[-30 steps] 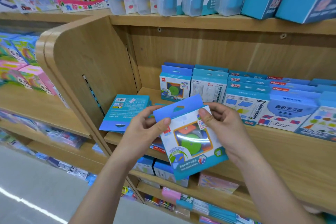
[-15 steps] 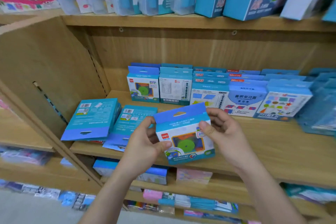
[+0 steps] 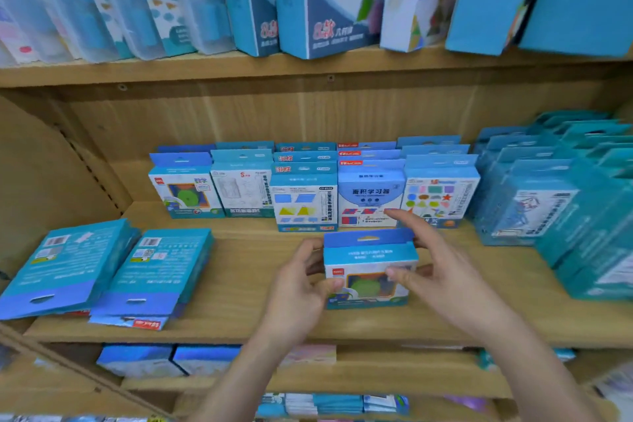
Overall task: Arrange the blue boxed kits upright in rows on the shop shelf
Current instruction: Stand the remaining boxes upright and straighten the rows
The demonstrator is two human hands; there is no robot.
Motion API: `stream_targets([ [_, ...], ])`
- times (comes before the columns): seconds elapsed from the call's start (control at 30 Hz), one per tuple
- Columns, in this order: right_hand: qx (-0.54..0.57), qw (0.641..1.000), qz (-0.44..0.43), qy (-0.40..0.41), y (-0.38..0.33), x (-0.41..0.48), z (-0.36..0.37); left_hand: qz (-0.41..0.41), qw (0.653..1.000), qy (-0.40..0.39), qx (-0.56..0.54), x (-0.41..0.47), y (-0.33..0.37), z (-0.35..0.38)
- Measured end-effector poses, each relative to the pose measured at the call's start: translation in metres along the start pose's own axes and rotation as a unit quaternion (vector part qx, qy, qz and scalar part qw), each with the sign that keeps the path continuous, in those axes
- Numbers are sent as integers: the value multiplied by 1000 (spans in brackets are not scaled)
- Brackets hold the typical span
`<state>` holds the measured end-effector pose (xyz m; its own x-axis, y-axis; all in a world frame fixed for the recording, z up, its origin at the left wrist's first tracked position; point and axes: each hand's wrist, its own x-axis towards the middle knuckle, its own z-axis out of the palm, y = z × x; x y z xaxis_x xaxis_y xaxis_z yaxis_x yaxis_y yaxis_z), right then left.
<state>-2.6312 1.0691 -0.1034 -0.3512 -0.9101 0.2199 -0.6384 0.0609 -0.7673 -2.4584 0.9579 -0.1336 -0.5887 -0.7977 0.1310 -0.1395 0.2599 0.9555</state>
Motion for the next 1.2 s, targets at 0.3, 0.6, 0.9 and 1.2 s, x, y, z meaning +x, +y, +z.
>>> stream_targets([
  [0.3, -93, 996, -13, -3, 12, 32, -13, 26, 989, 45, 138, 3, 1, -15],
  [0.6, 14, 989, -145, -8, -95, 114, 34, 45, 974, 155, 161, -1, 28, -149],
  [0.9, -77, 979, -185, -47, -177, 206, 171, 32, 979, 129, 156, 72, 12, -291],
  [1.2, -229, 964, -128, -44, -156, 228, 229, -20, 939, 76, 335, 133, -59, -324],
])
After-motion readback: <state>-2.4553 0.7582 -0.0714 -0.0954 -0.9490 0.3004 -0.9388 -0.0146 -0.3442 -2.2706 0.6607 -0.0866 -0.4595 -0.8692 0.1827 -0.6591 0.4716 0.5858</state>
